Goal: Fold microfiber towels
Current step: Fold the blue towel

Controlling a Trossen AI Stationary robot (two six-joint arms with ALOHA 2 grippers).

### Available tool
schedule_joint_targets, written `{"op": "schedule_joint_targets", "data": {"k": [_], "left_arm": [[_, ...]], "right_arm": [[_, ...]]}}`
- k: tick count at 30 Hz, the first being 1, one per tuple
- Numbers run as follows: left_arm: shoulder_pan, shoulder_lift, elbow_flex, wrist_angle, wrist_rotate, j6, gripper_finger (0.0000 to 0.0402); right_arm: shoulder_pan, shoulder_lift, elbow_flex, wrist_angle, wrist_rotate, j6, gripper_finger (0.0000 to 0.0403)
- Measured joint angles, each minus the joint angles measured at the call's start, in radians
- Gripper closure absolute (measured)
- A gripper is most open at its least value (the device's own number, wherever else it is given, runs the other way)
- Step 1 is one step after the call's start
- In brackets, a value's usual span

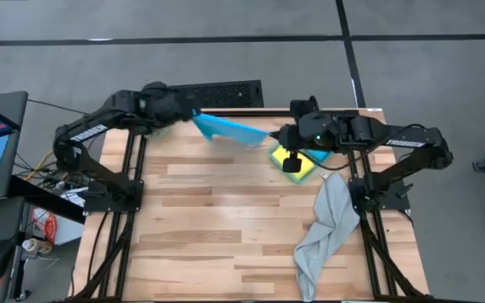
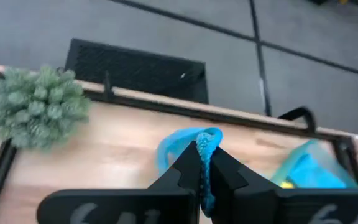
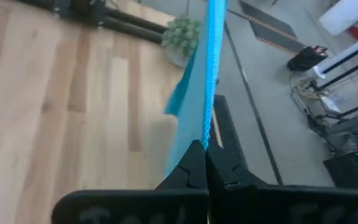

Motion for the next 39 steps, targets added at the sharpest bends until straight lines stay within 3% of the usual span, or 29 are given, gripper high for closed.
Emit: {"op": "schedule_joint_targets", "data": {"k": [10,20,28,35,39], "left_arm": [[-0.006,0.023,-0.126,-0.018,0.055,-0.105,0.0401],[0.063,-0.002,-0.129,0.025,0.015,0.032,0.0401],[0.265,-0.007,-0.129,0.327,-0.001,0.408,0.0401],[0.444,0.003,-0.129,0.663,0.126,0.732,0.0401],[0.49,0.003,-0.129,0.655,0.192,0.831,0.0401]], "right_arm": [[0.062,0.001,-0.013,-0.06,0.001,0.046,0.0402],[-0.073,0.002,-0.013,-0.03,0.027,0.014,0.0402],[-0.24,0.017,-0.013,0.2,0.037,-0.146,0.0401],[-0.373,0.05,-0.015,0.358,0.041,-0.268,0.0401],[-0.406,0.074,-0.012,0.382,0.041,-0.267,0.0401]]}}
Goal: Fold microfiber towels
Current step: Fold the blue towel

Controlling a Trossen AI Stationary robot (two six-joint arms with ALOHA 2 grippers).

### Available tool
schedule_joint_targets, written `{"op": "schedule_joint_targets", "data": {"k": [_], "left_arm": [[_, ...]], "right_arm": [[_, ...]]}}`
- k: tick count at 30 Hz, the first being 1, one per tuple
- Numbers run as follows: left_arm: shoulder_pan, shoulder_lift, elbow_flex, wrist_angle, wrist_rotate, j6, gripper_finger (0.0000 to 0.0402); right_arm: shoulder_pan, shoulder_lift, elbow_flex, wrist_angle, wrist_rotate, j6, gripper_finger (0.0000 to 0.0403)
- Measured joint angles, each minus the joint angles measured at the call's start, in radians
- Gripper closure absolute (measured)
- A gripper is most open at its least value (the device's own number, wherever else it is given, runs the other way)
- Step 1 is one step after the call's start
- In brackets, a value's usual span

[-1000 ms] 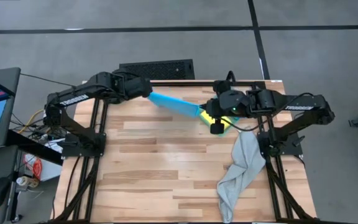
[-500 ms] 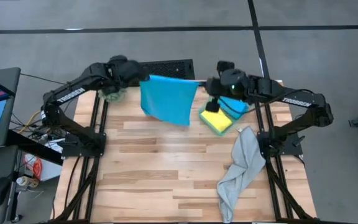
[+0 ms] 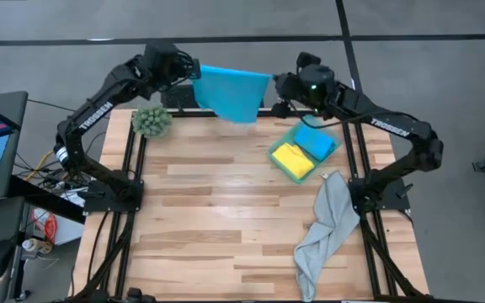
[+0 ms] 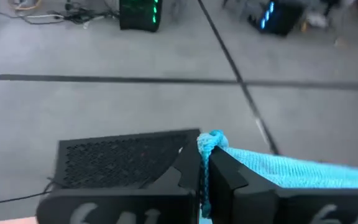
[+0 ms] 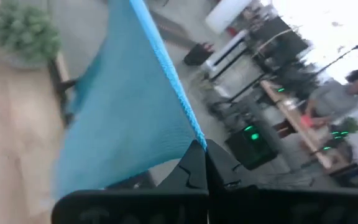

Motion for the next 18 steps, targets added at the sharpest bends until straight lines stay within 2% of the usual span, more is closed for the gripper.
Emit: {"op": "schedule_joint_targets", "data": {"k": [3,7,13,18], "left_arm": [[0.002,0.0,-0.02,-0.083,0.035,0.062,0.0401],[-0.041,0.0,-0.122,-0.257,0.056,0.071,0.0401],[-0.178,-0.001,-0.393,-0.381,0.052,-0.076,0.0401],[-0.341,-0.003,-0.545,-0.418,0.078,-0.189,0.0401]], "right_arm": [[-0.001,0.027,-0.001,-0.075,-0.048,0.03,0.0401],[0.045,0.07,-0.001,-0.194,-0.106,0.097,0.0401],[0.181,0.157,-0.001,-0.367,-0.219,0.224,0.0401],[0.347,0.223,-0.001,-0.433,-0.242,0.284,0.0402]]}}
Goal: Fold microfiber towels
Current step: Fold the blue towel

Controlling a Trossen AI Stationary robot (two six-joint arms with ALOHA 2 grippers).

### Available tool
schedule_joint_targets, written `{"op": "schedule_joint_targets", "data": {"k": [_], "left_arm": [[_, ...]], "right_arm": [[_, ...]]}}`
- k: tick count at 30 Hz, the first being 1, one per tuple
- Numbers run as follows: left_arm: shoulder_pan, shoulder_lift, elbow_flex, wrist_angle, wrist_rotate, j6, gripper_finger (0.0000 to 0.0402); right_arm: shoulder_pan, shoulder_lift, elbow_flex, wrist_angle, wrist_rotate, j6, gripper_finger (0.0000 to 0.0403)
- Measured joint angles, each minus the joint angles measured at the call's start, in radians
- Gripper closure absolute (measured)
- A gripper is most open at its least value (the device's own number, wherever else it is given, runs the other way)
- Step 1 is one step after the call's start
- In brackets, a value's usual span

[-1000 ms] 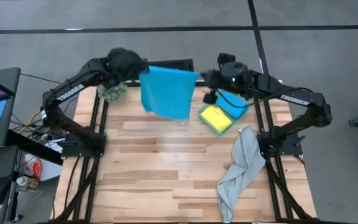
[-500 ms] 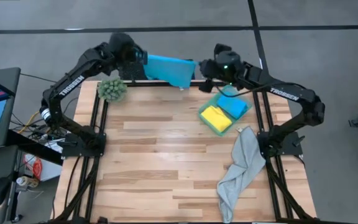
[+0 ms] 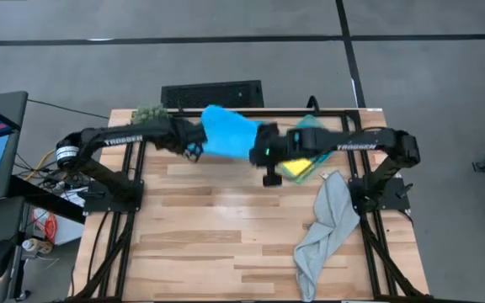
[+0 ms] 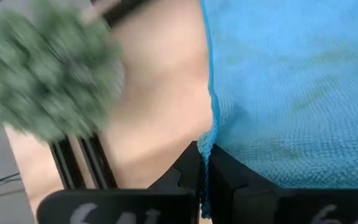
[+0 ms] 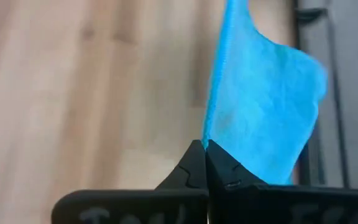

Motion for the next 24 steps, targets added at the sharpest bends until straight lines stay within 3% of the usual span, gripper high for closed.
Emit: {"op": "schedule_joint_targets", "data": {"k": [8,15,24], "left_arm": [[-0.378,0.0,-0.04,-0.108,0.07,-0.311,0.0401],[-0.711,0.0,-0.04,-0.084,0.149,-0.626,0.0401],[-0.986,0.0,-0.04,0.018,0.171,-0.976,0.0401]], "right_arm": [[0.261,0.094,0.0,-0.025,-0.007,0.138,0.0402],[0.445,0.207,-0.001,0.025,-0.009,0.239,0.0402],[0.571,0.276,-0.001,0.071,0.013,0.367,0.0401]]}}
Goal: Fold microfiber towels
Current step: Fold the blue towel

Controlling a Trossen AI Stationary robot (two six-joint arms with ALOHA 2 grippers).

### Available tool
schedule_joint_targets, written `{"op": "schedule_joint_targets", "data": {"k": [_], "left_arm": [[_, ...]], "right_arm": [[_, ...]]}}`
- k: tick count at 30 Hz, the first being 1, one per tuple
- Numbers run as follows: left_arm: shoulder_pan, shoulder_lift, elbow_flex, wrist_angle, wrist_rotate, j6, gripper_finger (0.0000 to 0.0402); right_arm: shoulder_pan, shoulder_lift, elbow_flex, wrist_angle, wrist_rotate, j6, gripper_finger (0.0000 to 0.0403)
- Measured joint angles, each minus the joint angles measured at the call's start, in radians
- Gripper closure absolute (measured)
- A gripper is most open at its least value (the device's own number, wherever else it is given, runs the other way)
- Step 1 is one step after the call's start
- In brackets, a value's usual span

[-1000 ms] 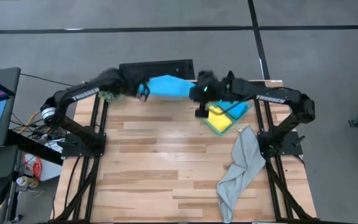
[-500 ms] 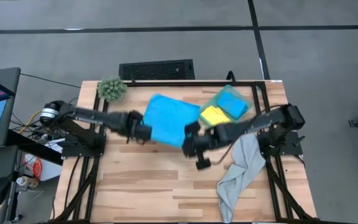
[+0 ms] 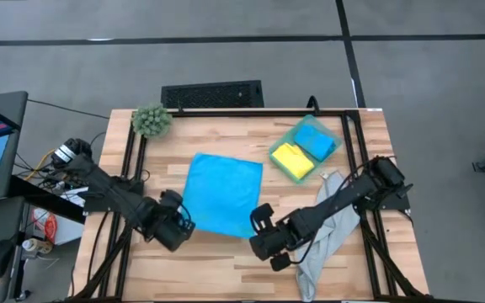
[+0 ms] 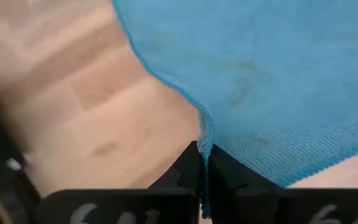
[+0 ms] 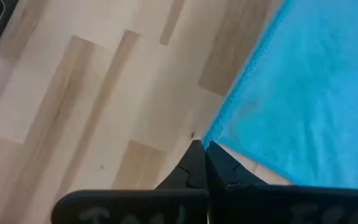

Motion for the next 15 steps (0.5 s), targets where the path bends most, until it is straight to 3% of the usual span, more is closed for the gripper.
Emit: {"op": "schedule_joint_targets", "data": {"k": [4,6,15], "left_arm": [[-0.045,0.0,0.0,-0.01,-0.099,-0.09,0.0401],[-0.046,0.0,0.0,-0.012,-0.094,-0.129,0.0401],[-0.051,0.032,0.0,-0.006,0.087,-0.341,0.0368]], "right_arm": [[0.008,-0.016,-0.001,-0.018,0.046,0.004,0.0401],[0.007,-0.026,0.001,-0.014,0.05,0.004,0.0401],[0.017,-0.034,-0.001,-0.018,0.047,0.005,0.0401]]}}
